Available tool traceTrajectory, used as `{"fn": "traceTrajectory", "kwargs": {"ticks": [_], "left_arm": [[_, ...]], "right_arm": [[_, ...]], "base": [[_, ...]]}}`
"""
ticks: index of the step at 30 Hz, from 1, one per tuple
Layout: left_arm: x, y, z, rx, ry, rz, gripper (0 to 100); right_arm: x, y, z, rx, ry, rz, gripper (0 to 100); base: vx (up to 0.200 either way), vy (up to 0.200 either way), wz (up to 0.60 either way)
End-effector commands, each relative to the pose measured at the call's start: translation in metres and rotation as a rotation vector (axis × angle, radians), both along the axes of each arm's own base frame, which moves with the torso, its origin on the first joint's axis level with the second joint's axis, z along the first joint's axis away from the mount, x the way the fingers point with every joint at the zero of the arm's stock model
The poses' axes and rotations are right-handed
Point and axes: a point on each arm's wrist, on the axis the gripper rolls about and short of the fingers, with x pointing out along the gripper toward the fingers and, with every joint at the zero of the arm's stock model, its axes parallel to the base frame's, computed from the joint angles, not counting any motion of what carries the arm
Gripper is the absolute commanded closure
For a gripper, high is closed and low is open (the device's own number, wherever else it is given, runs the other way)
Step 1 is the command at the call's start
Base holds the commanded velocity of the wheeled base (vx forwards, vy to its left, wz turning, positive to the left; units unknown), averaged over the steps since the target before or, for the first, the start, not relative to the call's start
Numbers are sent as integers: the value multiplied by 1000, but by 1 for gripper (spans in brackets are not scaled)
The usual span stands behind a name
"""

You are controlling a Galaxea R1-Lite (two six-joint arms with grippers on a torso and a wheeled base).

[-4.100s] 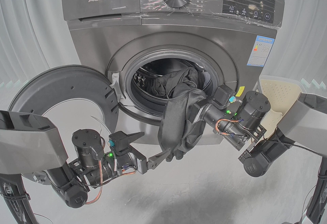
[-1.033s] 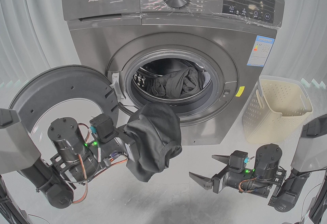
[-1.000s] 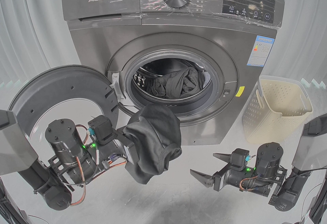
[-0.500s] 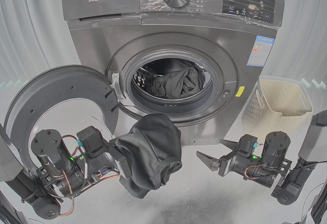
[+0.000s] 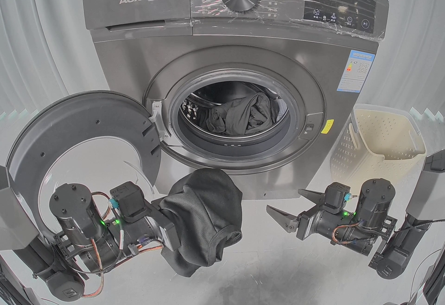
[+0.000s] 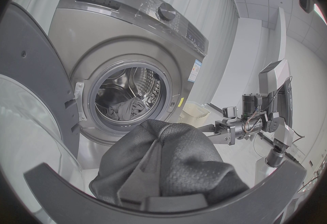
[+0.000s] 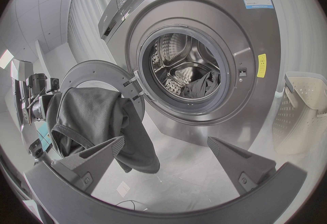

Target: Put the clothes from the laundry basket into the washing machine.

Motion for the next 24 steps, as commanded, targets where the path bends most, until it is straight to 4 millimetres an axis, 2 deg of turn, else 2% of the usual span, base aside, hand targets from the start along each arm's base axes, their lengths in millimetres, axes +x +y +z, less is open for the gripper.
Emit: {"fn": "traceTrajectory", "kwargs": {"ticks": [1, 14, 17, 24], "left_arm": [[2, -3, -7, 18, 21, -4, 100], [1, -7, -8, 21, 20, -20, 100], [1, -7, -8, 24, 22, -20, 100], [0, -6, -9, 39, 16, -19, 100]], "right_arm": [[0, 0, 0, 0, 1, 2, 0], [0, 1, -1, -3, 4, 3, 0], [-1, 1, -1, -2, 3, 3, 0], [-1, 0, 0, 0, 1, 3, 0]], "base": [[0, 0, 0], [0, 0, 0], [200, 0, 0], [0, 0, 0]]}}
